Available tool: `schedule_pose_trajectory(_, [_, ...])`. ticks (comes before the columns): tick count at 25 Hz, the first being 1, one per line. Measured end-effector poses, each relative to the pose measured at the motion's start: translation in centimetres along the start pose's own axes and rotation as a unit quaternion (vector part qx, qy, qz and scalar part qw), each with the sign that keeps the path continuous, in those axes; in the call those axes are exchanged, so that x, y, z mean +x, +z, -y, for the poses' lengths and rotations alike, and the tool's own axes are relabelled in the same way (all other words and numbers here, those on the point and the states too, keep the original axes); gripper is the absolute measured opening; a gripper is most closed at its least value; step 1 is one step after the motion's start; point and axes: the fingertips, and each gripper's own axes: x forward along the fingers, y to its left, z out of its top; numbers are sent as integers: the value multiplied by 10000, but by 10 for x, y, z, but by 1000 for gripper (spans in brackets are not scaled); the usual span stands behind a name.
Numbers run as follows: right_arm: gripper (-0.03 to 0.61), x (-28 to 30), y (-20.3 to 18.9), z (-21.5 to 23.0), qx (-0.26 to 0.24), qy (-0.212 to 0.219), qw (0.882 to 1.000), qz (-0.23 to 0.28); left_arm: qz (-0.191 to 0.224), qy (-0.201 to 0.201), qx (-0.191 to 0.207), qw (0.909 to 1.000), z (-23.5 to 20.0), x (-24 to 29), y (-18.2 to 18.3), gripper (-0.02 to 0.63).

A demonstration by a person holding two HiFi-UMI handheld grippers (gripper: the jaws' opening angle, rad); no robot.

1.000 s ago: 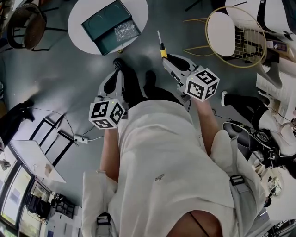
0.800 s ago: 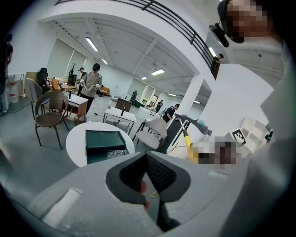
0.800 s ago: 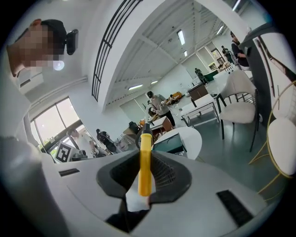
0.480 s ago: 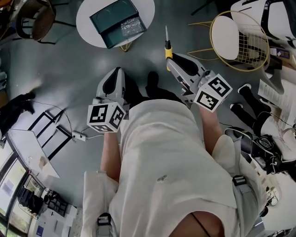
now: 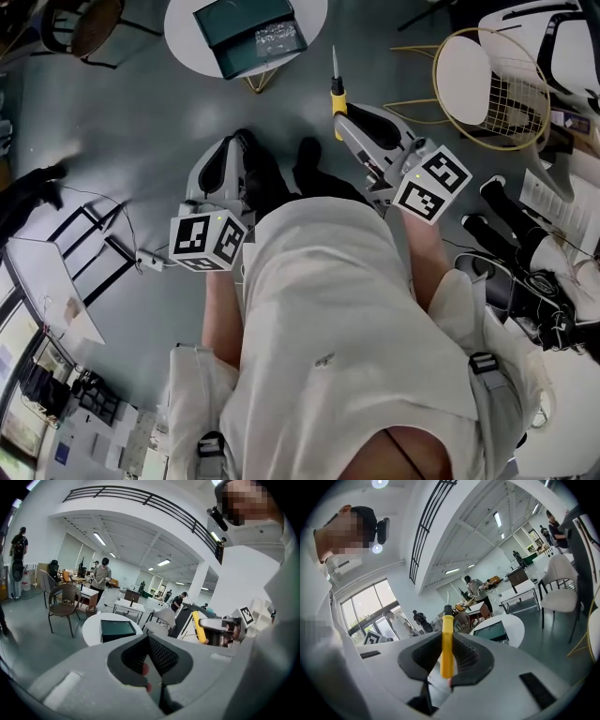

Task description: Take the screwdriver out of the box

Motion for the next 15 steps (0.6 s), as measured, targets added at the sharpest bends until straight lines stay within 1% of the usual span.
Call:
schedule_pose_trajectory(5, [77,0,-1,-5,-14,2,10000,5,69,82,-40,9999,-5,-5,2,9])
schedule_pose_trajectory(15, [77,-3,-2,-9,-101,-25,9999,38,154,104,42,9998,-6,-9,7,9])
